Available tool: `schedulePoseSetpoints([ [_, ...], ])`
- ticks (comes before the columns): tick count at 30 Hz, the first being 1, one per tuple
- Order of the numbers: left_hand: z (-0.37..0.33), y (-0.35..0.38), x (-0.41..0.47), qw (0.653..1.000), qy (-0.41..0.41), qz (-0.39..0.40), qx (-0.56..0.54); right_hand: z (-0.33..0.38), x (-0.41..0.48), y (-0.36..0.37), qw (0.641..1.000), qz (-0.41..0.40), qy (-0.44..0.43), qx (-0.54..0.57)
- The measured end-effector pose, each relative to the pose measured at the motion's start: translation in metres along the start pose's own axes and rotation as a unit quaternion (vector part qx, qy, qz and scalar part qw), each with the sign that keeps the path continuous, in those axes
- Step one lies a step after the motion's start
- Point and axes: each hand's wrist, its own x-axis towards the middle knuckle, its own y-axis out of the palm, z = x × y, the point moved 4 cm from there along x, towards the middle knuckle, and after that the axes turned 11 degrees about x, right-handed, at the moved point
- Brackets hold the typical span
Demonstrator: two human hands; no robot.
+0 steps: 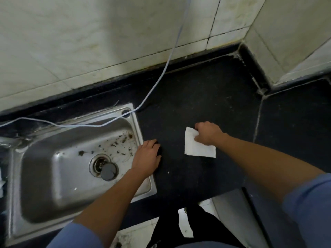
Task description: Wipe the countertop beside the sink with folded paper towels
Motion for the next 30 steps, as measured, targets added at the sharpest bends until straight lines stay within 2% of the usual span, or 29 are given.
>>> schedulePoseSetpoints([
  [3,0.009,-0.005,0.000,1.000,0.009,-0.006,0.006,-0.004,-0.019,-0.003,0.998,-0.008,0.004,0.063],
  [6,0.005,-0.022,0.011,0.999,0.039,-0.024,0.020,-0.008,-0.051,-0.012,0.996,-0.046,-0.013,0.080],
  [10,-0.019,-0.049,0.034,0.993,0.101,-0.028,0.046,-0.021,-0.101,-0.021,0.991,-0.125,-0.044,0.029],
  [15,-0.092,-0.082,0.048,0.969,0.225,-0.070,0.081,-0.057,-0.188,-0.020,0.969,-0.245,-0.023,-0.010],
  [22,-0.243,-0.115,0.018,0.888,0.407,-0.141,0.162,-0.113,-0.332,0.009,0.921,-0.378,0.067,-0.064],
  [28,-0.382,-0.102,-0.090,0.782,0.546,-0.195,0.228,-0.148,-0.484,0.078,0.869,-0.435,0.217,-0.092],
  [30,-0.419,-0.086,-0.138,0.756,0.581,-0.198,0.227,-0.153,-0.537,0.112,0.853,-0.440,0.267,-0.089],
])
